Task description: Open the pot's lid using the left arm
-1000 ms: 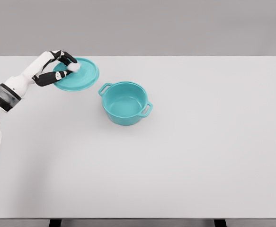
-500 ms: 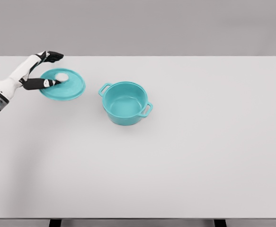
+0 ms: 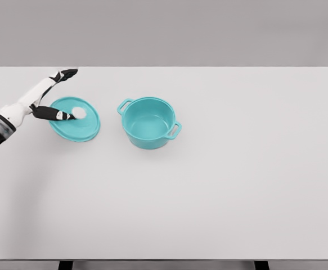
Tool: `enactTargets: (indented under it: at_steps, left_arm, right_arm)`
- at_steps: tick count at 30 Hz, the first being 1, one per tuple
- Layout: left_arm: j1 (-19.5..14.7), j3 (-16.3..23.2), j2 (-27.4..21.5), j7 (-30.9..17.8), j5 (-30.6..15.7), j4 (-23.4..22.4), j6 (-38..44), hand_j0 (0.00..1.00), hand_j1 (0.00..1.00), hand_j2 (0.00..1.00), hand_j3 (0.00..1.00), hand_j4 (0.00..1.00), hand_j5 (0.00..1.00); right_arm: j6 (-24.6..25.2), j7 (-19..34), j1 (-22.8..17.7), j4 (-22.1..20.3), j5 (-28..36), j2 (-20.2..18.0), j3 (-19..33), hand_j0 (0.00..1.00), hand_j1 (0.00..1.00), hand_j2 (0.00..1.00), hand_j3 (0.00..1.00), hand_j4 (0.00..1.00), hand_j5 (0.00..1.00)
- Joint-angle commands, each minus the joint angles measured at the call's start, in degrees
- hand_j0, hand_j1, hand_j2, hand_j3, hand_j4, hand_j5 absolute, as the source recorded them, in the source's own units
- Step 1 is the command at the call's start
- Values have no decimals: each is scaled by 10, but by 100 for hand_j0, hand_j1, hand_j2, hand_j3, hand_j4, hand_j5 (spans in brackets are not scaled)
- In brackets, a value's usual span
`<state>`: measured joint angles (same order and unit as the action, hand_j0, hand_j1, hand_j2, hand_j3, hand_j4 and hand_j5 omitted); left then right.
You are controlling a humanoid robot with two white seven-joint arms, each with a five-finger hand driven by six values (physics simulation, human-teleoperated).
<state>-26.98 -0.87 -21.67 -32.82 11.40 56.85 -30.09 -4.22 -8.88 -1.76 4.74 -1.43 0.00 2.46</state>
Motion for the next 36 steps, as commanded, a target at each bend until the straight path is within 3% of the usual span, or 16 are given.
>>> enactTargets:
  at_steps: [1, 4, 7, 23, 29, 36]
  left_arm:
    - [0, 1, 0, 0, -2, 0, -1, 100, 100, 100, 100, 100, 100]
    - [1, 2, -5, 0, 4, 0, 0, 100, 100, 100, 100, 100, 100]
    - [0, 1, -12, -1, 44, 5, -1, 100, 100, 100, 100, 100, 100]
    - [-5, 15, -42, -2, 55, 12, -3, 100, 100, 100, 100, 100, 100]
    - [-4, 10, -84, -2, 50, 10, -2, 100, 100, 100, 100, 100, 100]
    - [-3, 10, -86, -2, 50, 10, -1, 100, 100, 100, 100, 100, 100]
  right_arm:
    - [0, 0, 0, 0, 0, 0, 0, 100, 100, 100, 100, 100, 100]
    - [0, 0, 0, 0, 0, 0, 0, 100, 100, 100, 100, 100, 100]
    - [0, 0, 0, 0, 0, 0, 0, 100, 100, 100, 100, 100, 100]
    - [0, 0, 0, 0, 0, 0, 0, 100, 100, 100, 100, 100, 100]
    - [0, 0, 0, 0, 0, 0, 0, 100, 100, 100, 100, 100, 100]
    - [0, 0, 0, 0, 0, 0, 0, 100, 100, 100, 100, 100, 100]
